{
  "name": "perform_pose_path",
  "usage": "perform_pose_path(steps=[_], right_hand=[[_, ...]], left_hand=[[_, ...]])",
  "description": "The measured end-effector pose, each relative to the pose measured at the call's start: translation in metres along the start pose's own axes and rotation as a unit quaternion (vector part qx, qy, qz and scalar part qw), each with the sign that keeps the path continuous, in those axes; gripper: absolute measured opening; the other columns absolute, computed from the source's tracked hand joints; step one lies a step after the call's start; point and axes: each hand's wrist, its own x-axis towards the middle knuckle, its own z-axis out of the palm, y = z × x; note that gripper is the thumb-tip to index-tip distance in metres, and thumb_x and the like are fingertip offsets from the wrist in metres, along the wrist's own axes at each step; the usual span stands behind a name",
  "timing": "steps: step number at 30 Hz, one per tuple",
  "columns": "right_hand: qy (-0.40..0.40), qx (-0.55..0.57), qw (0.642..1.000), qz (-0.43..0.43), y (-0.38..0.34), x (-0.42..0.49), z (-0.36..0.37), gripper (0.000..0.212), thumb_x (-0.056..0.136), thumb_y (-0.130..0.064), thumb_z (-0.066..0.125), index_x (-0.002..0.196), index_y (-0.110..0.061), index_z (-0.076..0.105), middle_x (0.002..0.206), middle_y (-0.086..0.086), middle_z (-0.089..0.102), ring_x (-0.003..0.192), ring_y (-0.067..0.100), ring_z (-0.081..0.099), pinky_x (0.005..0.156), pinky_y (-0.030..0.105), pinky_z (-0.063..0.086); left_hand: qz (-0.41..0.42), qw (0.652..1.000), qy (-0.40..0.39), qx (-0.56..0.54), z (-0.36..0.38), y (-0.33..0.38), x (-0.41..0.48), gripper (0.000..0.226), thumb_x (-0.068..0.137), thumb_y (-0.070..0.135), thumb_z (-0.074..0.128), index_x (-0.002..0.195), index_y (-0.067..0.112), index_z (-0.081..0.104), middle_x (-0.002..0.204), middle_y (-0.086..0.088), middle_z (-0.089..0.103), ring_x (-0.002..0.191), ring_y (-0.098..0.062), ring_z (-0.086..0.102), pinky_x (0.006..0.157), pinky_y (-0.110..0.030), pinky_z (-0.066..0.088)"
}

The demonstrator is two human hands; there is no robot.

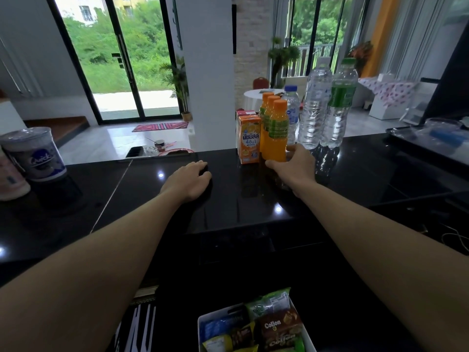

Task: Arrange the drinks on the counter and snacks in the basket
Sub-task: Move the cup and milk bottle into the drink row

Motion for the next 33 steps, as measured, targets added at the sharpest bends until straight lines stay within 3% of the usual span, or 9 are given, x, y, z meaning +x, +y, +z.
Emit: perform_pose_path(steps=[3, 6, 10, 13, 16, 20, 26, 29, 33], right_hand=[[0.031, -0.003, 1.000, -0.001, 0.001, 0.000, -0.001, 0.063, 0.069, -0.034, 0.091, 0.112, -0.013, 0.050, 0.116, 0.008, 0.055, 0.102, 0.021, 0.056, 0.073, 0.028, 0.047], [0.047, -0.018, 0.999, -0.011, 0.003, -0.004, -0.003, 0.057, 0.067, -0.040, 0.091, 0.096, -0.015, 0.049, 0.102, 0.005, 0.056, 0.090, 0.018, 0.055, 0.060, 0.025, 0.035], [0.011, -0.065, 0.995, -0.081, 0.002, -0.014, -0.005, 0.045, 0.071, -0.046, 0.087, 0.072, -0.022, 0.050, 0.077, -0.005, 0.058, 0.070, 0.008, 0.053, 0.056, 0.025, 0.033], [-0.033, -0.106, 0.980, -0.165, -0.003, -0.022, -0.005, 0.036, 0.077, -0.048, 0.082, 0.069, -0.022, 0.058, 0.070, -0.009, 0.060, 0.067, 0.007, 0.057, 0.061, 0.026, 0.044], [-0.114, -0.151, 0.953, -0.237, -0.010, -0.027, -0.003, 0.030, 0.082, -0.053, 0.076, 0.075, -0.026, 0.065, 0.076, -0.013, 0.063, 0.070, 0.004, 0.059, 0.068, 0.028, 0.052], [-0.214, -0.163, 0.917, -0.293, -0.023, -0.033, 0.010, 0.040, 0.087, -0.057, 0.068, 0.102, -0.020, 0.073, 0.099, -0.006, 0.069, 0.090, 0.010, 0.063, 0.081, 0.029, 0.055], [-0.280, -0.175, 0.901, -0.282, -0.065, -0.047, 0.055, 0.067, 0.090, -0.067, 0.055, 0.140, -0.022, 0.056, 0.144, 0.002, 0.055, 0.133, 0.021, 0.049, 0.110, 0.041, 0.041], [-0.305, -0.171, 0.892, -0.286, -0.083, -0.058, 0.084, 0.072, 0.090, -0.069, 0.053, 0.145, -0.023, 0.050, 0.151, 0.001, 0.049, 0.139, 0.022, 0.044, 0.113, 0.039, 0.036], [-0.344, -0.160, 0.874, -0.304, -0.105, -0.078, 0.123, 0.074, 0.091, -0.067, 0.053, 0.150, -0.022, 0.045, 0.154, 0.000, 0.046, 0.141, 0.021, 0.043, 0.113, 0.036, 0.034]], left_hand=[[0.003, 1.000, 0.006, -0.021, -0.002, 0.001, -0.004, 0.047, 0.098, 0.038, 0.037, 0.139, 0.022, 0.053, 0.147, -0.002, 0.052, 0.133, -0.027, 0.047, 0.109, -0.047, 0.038], [-0.002, 0.998, 0.027, -0.055, -0.004, 0.003, -0.008, 0.043, 0.095, 0.034, 0.042, 0.131, 0.022, 0.061, 0.134, -0.003, 0.062, 0.122, -0.027, 0.055, 0.102, -0.042, 0.043], [-0.023, 0.990, 0.074, -0.115, -0.008, 0.004, -0.012, 0.037, 0.093, 0.026, 0.051, 0.124, 0.020, 0.069, 0.128, -0.002, 0.067, 0.121, -0.024, 0.058, 0.101, -0.031, 0.040], [-0.036, 0.985, 0.099, -0.139, -0.014, 0.001, -0.015, 0.032, 0.092, 0.021, 0.055, 0.119, 0.019, 0.073, 0.124, -0.003, 0.069, 0.120, -0.023, 0.059, 0.101, -0.026, 0.038], [-0.040, 0.986, 0.088, -0.135, -0.026, -0.003, -0.019, 0.033, 0.092, 0.019, 0.057, 0.122, 0.017, 0.071, 0.127, -0.004, 0.068, 0.121, -0.022, 0.059, 0.104, -0.027, 0.039], [-0.029, 0.997, 0.050, -0.057, -0.045, -0.024, -0.030, 0.041, 0.093, 0.021, 0.056, 0.132, 0.017, 0.064, 0.137, -0.009, 0.062, 0.128, -0.028, 0.055, 0.109, -0.035, 0.040], [-0.062, 0.997, 0.051, 0.003, -0.069, -0.087, -0.064, 0.041, 0.096, 0.027, 0.055, 0.135, 0.017, 0.061, 0.139, -0.010, 0.061, 0.129, -0.031, 0.053, 0.107, -0.035, 0.040], [-0.078, 0.994, 0.071, 0.010, -0.080, -0.119, -0.085, 0.036, 0.097, 0.029, 0.055, 0.129, 0.017, 0.065, 0.132, -0.010, 0.065, 0.124, -0.031, 0.057, 0.101, -0.034, 0.041], [-0.125, 0.989, 0.075, 0.023, -0.097, -0.159, -0.110, 0.045, 0.099, 0.034, 0.052, 0.140, 0.017, 0.056, 0.147, -0.005, 0.053, 0.135, -0.025, 0.048, 0.111, -0.033, 0.036]])
